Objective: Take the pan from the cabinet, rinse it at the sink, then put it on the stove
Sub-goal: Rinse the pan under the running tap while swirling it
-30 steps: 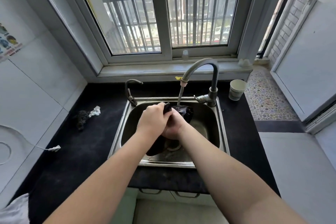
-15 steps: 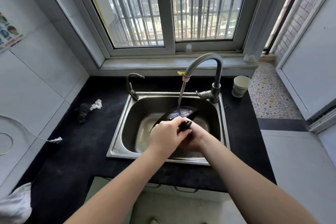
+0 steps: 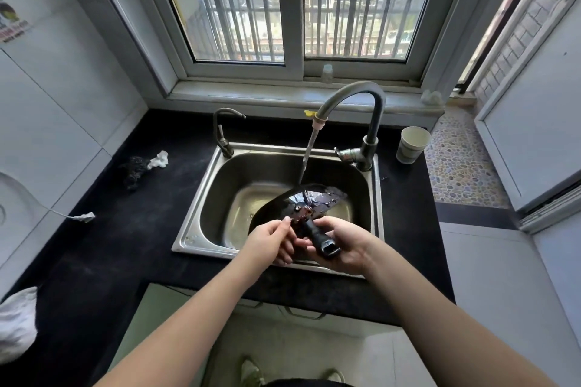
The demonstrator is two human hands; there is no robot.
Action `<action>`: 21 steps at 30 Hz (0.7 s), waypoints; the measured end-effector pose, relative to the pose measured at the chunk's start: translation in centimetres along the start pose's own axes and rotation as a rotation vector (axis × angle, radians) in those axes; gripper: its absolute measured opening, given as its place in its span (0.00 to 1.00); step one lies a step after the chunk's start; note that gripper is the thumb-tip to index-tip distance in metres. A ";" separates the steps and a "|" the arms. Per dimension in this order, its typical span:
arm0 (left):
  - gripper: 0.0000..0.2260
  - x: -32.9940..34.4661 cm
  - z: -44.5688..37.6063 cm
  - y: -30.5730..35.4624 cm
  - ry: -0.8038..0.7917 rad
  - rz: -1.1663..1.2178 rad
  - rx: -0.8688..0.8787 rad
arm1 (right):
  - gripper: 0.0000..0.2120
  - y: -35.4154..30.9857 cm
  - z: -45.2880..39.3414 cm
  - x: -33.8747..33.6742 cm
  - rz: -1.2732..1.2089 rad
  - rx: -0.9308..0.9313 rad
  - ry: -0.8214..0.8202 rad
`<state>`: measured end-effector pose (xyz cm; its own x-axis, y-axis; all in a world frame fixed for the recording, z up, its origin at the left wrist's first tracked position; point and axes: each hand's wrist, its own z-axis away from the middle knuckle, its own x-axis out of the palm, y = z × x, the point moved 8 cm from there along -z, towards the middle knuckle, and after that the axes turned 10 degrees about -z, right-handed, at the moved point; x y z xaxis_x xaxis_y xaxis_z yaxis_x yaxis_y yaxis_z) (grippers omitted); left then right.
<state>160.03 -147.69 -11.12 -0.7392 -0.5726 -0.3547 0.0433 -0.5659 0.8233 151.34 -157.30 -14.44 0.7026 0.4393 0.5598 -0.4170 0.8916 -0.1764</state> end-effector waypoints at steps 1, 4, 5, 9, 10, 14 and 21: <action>0.16 0.2 -0.2 -1.5 0.032 0.051 -0.087 | 0.12 0.3 0.3 -0.3 0.033 0.004 0.020; 0.15 1.9 -0.1 -4.6 0.030 0.172 -0.287 | 0.11 2.0 1.0 -1.1 0.075 0.024 0.059; 0.15 2.9 0.1 -5.4 -0.008 0.204 -0.358 | 0.10 2.7 1.2 -1.4 0.090 0.031 0.068; 0.21 7.3 1.1 -7.2 -0.206 0.276 -0.535 | 0.13 5.9 1.6 -1.9 0.086 0.049 0.081; 0.22 8.2 1.4 -7.3 -0.227 0.303 -0.549 | 0.12 6.6 1.5 -2.1 0.093 0.049 0.093; 0.26 10.4 3.0 -7.8 -0.198 0.444 -0.618 | 0.11 8.3 1.1 -3.8 0.165 0.047 0.181; 0.19 13.0 5.1 -10.2 -0.343 0.443 -0.634 | 0.10 10.7 0.8 -6.4 0.162 -0.006 0.282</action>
<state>146.53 -146.35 -21.85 -0.7236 -0.6662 0.1804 0.6704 -0.6161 0.4135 141.93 -150.66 -19.29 0.7601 0.5876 0.2775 -0.5335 0.8081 -0.2499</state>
